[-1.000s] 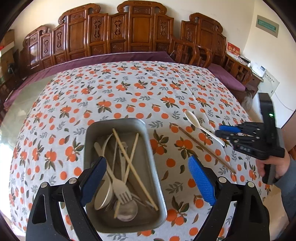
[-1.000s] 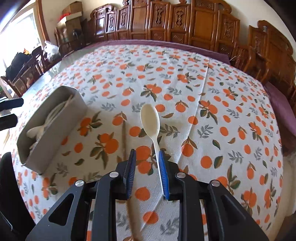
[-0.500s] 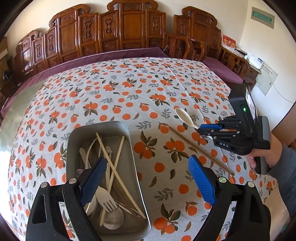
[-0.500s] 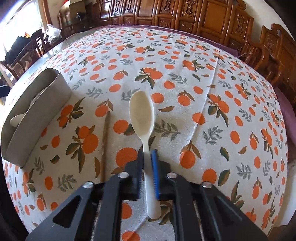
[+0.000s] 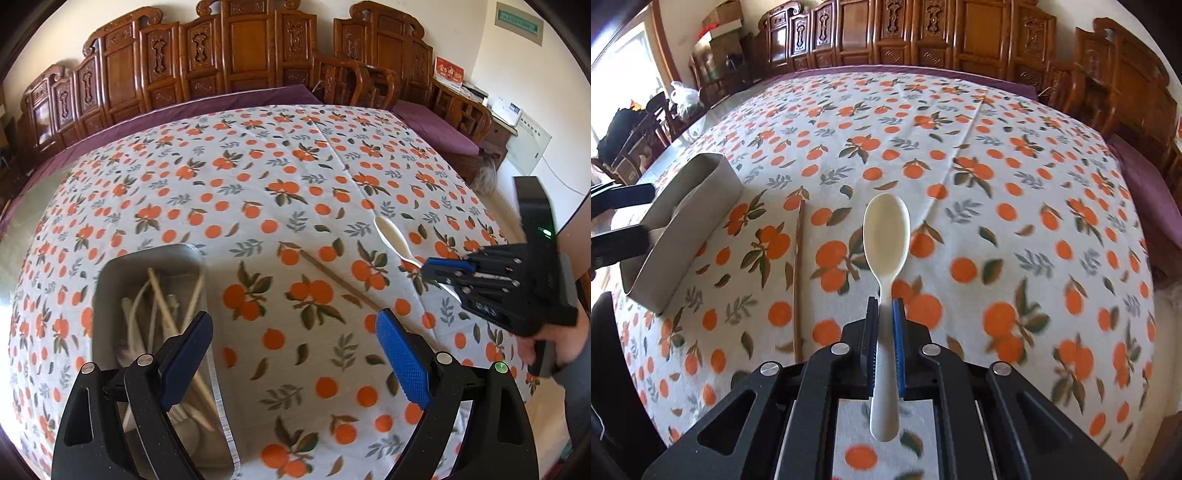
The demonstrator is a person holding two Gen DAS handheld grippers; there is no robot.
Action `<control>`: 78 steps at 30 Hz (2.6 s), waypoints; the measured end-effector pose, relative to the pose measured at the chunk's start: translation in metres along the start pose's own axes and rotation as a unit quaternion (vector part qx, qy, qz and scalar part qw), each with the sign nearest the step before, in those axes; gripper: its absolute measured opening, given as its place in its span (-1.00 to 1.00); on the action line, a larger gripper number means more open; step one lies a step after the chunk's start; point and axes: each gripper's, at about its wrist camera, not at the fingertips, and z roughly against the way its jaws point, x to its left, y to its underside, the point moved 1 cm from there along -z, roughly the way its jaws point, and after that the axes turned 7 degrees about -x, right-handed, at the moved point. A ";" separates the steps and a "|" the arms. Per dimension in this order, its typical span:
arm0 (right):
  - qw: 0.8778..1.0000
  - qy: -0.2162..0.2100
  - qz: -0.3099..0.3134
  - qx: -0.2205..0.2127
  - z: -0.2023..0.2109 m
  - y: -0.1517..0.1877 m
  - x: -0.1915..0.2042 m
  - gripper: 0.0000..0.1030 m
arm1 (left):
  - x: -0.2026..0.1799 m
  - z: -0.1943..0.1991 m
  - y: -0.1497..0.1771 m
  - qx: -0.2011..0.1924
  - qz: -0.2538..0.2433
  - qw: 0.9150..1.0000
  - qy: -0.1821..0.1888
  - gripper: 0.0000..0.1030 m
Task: Organize utensils
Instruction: 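Grasp a wooden chopstick on the cloth with the left gripper while the right gripper holds the spoon, then carry the chopstick into the tray and open the left gripper while the right gripper holds the spoon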
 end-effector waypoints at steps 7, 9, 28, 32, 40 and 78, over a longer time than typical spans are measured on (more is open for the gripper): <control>1.000 0.004 -0.017 -0.017 0.030 0.010 -0.008 -0.82 | -0.025 -0.027 -0.001 0.024 -0.004 1.000 0.003 0.67; 1.000 0.005 -0.021 -0.021 0.037 0.014 -0.009 -0.82 | -0.030 -0.034 0.000 0.031 -0.005 0.999 0.004 0.67; 0.998 0.023 -0.049 -0.030 0.059 0.035 -0.020 -0.82 | -0.084 -0.103 0.019 0.116 -0.040 0.992 0.000 0.40; 0.998 0.023 -0.051 -0.027 0.060 0.038 -0.018 -0.82 | -0.086 -0.095 0.024 0.115 -0.050 0.992 0.000 0.08; 0.998 0.022 -0.052 -0.026 0.062 0.041 -0.007 -0.82 | -0.061 -0.082 0.030 0.122 -0.034 0.992 0.003 -0.89; 0.999 -0.016 -0.020 -0.042 0.056 0.000 0.102 -0.82 | 0.060 0.036 0.015 0.022 0.000 0.999 0.033 -0.92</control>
